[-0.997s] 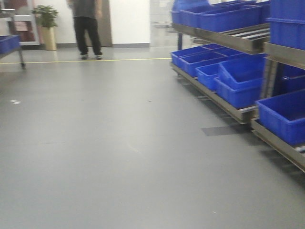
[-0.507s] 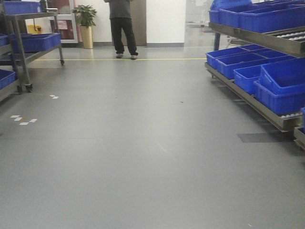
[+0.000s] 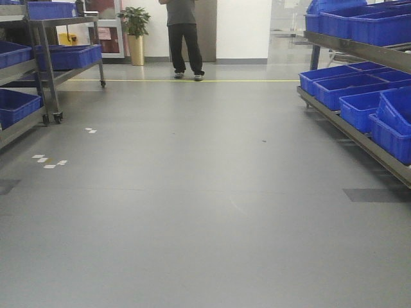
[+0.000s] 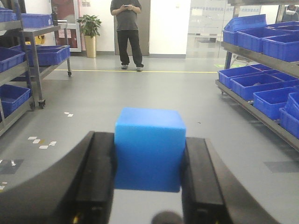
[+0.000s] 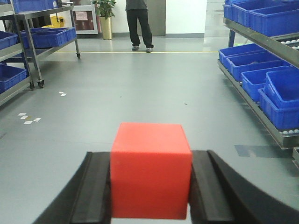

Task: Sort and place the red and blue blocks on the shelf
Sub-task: 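Turn the base away from the table toward the aisle, then drive down the aisle holding both cubes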

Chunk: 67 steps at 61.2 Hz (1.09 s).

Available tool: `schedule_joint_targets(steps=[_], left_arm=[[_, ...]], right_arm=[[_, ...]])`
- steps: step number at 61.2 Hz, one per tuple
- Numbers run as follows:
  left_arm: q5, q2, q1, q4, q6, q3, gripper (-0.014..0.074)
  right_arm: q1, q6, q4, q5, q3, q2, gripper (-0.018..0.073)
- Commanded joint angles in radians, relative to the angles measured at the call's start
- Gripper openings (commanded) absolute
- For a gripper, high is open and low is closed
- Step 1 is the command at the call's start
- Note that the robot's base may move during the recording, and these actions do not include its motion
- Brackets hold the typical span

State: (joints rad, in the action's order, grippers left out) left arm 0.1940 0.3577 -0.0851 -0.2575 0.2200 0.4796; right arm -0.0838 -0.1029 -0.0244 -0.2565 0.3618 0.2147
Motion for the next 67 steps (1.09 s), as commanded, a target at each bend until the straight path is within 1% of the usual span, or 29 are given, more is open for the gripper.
schedule_joint_targets(steps=[1,67], left_arm=[[-0.082,0.005,0.002,-0.012,-0.008,0.028,0.0122],[-0.082,0.005,0.002,-0.012,-0.008,0.028,0.0122]], right_arm=[[0.001,0.006,-0.010,0.095,0.026,0.010,0.0069],[0.001,0.006,-0.010,0.095,0.026,0.010,0.0069]])
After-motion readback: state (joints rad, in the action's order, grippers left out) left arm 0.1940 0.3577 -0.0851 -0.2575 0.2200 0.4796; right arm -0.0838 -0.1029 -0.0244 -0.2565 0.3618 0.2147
